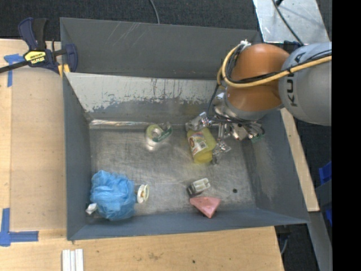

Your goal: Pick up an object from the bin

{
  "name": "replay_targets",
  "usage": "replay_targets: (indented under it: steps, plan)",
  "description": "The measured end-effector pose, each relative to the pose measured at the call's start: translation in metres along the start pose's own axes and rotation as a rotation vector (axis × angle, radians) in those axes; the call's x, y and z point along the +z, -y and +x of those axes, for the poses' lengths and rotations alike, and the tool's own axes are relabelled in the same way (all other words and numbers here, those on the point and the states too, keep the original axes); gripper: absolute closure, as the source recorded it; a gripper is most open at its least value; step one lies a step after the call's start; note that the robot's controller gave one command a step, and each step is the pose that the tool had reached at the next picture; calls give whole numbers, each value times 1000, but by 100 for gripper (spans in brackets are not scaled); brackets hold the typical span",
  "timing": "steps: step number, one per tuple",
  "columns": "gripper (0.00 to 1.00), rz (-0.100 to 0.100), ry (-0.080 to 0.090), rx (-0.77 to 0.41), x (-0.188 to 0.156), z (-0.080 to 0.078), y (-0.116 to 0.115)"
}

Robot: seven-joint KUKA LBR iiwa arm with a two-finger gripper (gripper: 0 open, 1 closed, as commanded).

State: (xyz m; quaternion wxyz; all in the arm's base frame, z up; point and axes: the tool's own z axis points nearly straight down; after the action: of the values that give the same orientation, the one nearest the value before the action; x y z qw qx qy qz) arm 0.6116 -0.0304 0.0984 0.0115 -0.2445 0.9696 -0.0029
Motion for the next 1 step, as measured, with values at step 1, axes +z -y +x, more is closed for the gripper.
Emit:
replay_targets:
  steps: [1]
  plan:
    - [100, 0, 0, 0, 0, 0, 0]
